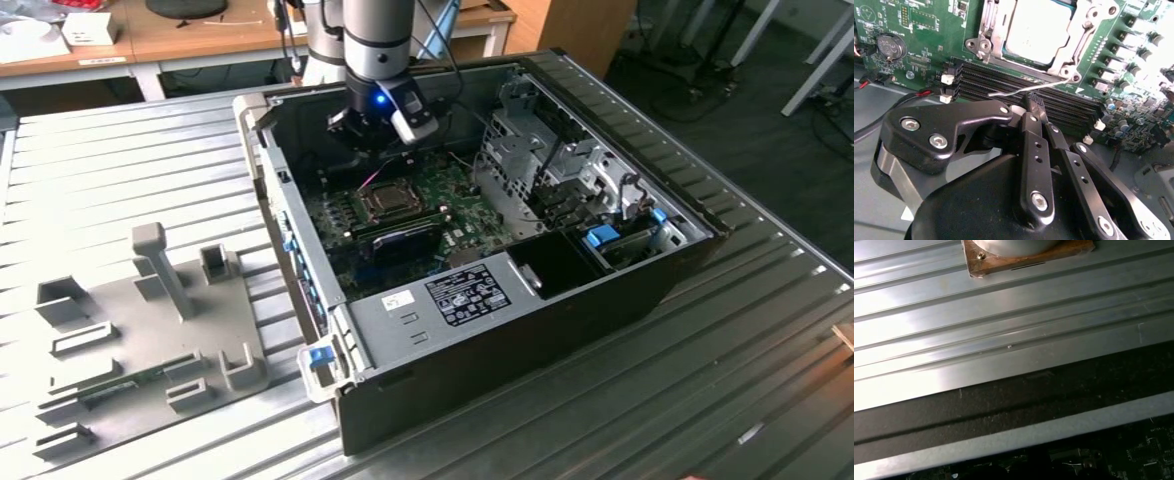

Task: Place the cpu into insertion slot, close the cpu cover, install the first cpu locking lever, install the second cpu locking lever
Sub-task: 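Install the first cpu locking lever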

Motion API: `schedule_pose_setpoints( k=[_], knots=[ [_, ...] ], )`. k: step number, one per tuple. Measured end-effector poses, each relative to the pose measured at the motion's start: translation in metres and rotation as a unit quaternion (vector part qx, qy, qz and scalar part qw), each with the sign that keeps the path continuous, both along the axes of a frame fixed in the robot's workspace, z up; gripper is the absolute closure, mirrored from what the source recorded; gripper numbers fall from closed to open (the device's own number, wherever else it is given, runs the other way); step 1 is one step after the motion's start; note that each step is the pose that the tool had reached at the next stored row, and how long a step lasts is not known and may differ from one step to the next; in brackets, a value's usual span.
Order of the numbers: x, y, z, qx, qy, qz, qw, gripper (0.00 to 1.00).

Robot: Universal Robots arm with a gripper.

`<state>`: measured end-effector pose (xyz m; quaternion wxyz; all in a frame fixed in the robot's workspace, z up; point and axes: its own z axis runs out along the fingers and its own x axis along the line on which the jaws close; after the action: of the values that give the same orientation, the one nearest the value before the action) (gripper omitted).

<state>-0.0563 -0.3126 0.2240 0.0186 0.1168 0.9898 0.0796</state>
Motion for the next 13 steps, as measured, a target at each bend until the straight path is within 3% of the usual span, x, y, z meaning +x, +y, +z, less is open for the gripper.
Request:
schedule_pose_setpoints(
  k=[13],
  knots=[
    [0.0022,0.0000,-0.0018,0.0001,0.0000,0.000,1.00000,0.90]
  ],
)
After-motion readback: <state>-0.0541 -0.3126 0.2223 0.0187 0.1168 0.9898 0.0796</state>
